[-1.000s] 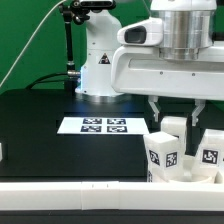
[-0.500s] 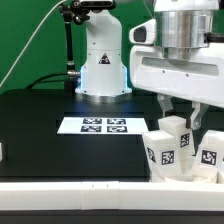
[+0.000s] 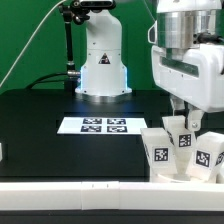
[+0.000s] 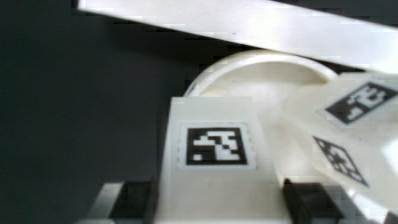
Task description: Assemble stool
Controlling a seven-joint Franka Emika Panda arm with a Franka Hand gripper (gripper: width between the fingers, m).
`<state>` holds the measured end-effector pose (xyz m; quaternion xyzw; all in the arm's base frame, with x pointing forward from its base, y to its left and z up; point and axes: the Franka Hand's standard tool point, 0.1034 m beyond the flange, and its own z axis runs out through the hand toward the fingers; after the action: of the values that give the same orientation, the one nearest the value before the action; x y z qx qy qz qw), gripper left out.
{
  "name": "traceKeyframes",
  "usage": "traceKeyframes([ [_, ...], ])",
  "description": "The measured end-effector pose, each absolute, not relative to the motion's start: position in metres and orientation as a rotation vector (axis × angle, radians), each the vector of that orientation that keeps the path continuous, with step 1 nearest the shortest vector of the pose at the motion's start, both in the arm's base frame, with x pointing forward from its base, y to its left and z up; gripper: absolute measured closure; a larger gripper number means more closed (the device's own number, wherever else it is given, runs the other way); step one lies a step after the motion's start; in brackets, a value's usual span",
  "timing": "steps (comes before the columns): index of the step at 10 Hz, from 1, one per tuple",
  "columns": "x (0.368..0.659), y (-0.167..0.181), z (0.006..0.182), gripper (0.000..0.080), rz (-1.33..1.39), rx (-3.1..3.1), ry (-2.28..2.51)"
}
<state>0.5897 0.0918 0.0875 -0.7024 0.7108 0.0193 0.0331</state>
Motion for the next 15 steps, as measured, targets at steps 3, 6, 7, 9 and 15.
traceKeyframes([
  [3,0.590,0.098,0.088,0.0463,0.081,-1.785,2.500],
  [6,0.591,0.096,0.088,0.0463,0.127,-1.632,2.583],
  [7,0.591,0.099,0.088,0.0463,0.141,-1.588,2.603],
  [9,0.591,0.103,0.088,0.0230,0.153,-1.621,2.572],
  [15,0.588,0.110,0.111,0.0151,0.117,-1.994,2.226],
])
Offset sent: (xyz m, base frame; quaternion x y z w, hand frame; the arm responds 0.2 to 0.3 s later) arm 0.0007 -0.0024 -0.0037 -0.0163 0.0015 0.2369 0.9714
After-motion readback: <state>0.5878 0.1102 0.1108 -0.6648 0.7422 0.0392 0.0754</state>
